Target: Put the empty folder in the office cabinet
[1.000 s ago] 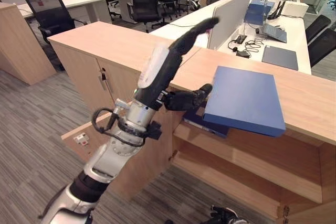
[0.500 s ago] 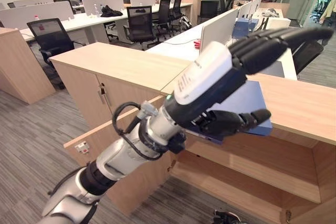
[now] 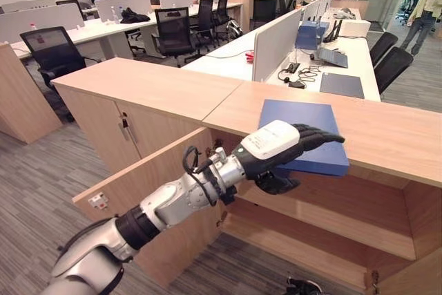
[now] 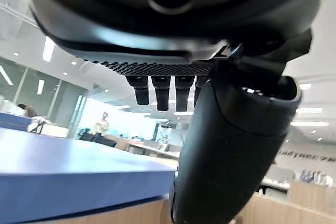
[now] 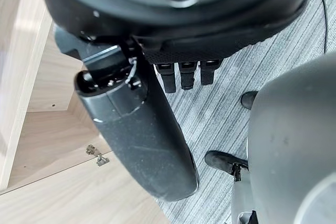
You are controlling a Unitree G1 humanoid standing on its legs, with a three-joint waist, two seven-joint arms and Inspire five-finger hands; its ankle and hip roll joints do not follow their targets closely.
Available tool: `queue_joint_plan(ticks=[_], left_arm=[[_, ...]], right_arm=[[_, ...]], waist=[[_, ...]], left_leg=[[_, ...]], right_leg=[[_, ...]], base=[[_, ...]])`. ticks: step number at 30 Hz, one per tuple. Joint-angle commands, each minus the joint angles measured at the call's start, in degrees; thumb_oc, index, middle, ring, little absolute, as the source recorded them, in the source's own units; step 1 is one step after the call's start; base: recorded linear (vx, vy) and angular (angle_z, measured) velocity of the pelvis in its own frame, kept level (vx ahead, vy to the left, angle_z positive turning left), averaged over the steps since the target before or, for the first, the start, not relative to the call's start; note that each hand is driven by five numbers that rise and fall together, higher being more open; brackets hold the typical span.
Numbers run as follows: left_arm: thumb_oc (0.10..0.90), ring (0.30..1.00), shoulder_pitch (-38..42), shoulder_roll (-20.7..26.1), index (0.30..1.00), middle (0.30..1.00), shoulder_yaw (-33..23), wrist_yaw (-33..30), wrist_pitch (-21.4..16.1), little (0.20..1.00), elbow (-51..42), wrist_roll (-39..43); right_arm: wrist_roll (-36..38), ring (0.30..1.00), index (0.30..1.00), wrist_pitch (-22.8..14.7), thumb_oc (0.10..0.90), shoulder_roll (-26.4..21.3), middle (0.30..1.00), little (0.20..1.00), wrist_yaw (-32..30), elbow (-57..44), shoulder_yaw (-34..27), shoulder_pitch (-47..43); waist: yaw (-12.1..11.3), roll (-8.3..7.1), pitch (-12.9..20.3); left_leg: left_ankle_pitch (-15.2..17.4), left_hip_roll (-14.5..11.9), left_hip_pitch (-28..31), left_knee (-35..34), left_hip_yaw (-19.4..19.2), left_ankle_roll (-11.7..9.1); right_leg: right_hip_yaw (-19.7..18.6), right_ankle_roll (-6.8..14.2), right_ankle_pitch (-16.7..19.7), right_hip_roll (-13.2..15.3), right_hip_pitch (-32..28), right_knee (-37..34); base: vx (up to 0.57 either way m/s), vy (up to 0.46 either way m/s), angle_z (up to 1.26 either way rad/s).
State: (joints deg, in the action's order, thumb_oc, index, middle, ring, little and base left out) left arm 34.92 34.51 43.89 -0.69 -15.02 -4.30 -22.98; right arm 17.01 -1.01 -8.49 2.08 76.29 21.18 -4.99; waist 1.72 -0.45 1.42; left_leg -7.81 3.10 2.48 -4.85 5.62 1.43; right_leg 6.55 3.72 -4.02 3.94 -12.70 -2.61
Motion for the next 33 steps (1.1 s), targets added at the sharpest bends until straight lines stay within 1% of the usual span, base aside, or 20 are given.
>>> queue_joint_plan(ticks=[1,7,13,19,20,22,25,33], left_arm=[[0.8,0.9,10.09,-1.99,0.9,0.9,-3.61,-4.07,-0.64,0.9,2.95,-3.4],[0.8,0.9,11.83,-2.67,0.9,0.9,-2.13,-6.51,0.16,0.9,6.84,-9.77],[0.8,0.9,12.0,-3.36,0.9,0.9,-1.69,-7.27,0.92,0.9,8.73,-12.68],[0.8,0.9,13.17,-4.06,0.9,0.9,0.45,-11.46,1.79,0.9,13.59,-20.24],[0.8,0.9,13.71,-4.39,0.9,0.9,0.83,-13.69,2.81,0.9,15.65,-23.13],[0.8,0.9,13.78,-4.5,0.9,0.9,0.8,-14.52,3.08,0.9,16.37,-23.91],[0.8,0.9,14.2,-5.08,0.9,0.9,0.78,-16.87,4.49,0.9,18.49,-26.5],[0.8,0.9,14.96,-5.53,0.9,0.9,-0.28,-19.39,6.72,0.9,21.19,-28.68]], right_arm=[[0.16,0.9,0.9,-0.24,0.8,-0.68,0.9,0.9,0.15,0.42,1.0,0.8],[0.42,0.9,0.9,-0.18,0.8,-0.88,0.9,0.9,-0.09,0.56,1.17,0.63],[0.48,0.9,0.9,-0.18,0.8,-1.23,0.9,0.9,-0.48,0.35,1.12,0.5],[0.08,0.9,0.9,-0.23,0.8,-1.39,0.9,0.9,-0.55,0.62,1.76,0.34],[0.22,0.9,0.9,-0.39,0.8,-1.43,0.9,0.9,-0.74,0.58,1.93,0.24],[0.25,0.9,0.9,-0.44,0.8,-1.48,0.9,0.9,-0.88,0.59,2.0,0.24],[0.06,0.9,0.9,-0.58,0.8,-1.78,0.9,0.9,-1.22,0.48,2.31,0.12],[-0.43,0.9,0.9,-0.62,0.8,-2.07,0.9,0.9,-1.47,0.75,2.2,0.49]], waist=[[-0.09,-1.9,-0.4],[0.16,-1.94,-0.38],[0.23,-1.99,-0.45],[0.47,-2.08,-0.56],[0.56,-2.19,-0.57],[0.57,-2.23,-0.54],[0.72,-2.34,-0.47],[0.91,-2.55,-0.37]], left_leg=[[8.89,0.58,3.8,-0.15,-2.99,0.07],[9.08,0.46,4.03,-0.15,-3.32,0.13],[9.26,0.44,4.16,-0.15,-3.5,0.17],[9.49,0.41,4.42,-0.15,-3.84,0.21],[9.57,0.4,4.46,-0.15,-3.9,0.23],[9.6,0.4,4.49,-0.15,-3.95,0.26],[9.73,0.43,4.6,-0.15,-4.06,0.33],[9.89,0.46,4.84,-0.15,-4.35,0.37]], right_leg=[[1.37,1.84,5.0,0.45,3.86,-1.14],[1.15,1.76,4.92,0.4,3.77,-1.12],[1.0,1.69,4.87,0.4,3.75,-1.14],[0.86,1.66,4.77,0.37,3.63,-1.14],[0.81,1.66,4.77,0.37,3.64,-1.1],[0.76,1.67,4.79,0.35,3.64,-1.11],[0.54,1.61,4.77,0.26,3.61,-1.04],[0.44,1.54,4.74,0.13,3.72,-0.92]], base=[[0.0,0.0,0.0],[0.0,0.0,0.0],[0.0,-0.004,-0.03],[0.0,-0.003,-0.01],[0.0,-0.013,-0.03],[0.0,-0.01,-0.04],[0.0,-0.008,-0.05],[0.0,-0.002,-0.01]])
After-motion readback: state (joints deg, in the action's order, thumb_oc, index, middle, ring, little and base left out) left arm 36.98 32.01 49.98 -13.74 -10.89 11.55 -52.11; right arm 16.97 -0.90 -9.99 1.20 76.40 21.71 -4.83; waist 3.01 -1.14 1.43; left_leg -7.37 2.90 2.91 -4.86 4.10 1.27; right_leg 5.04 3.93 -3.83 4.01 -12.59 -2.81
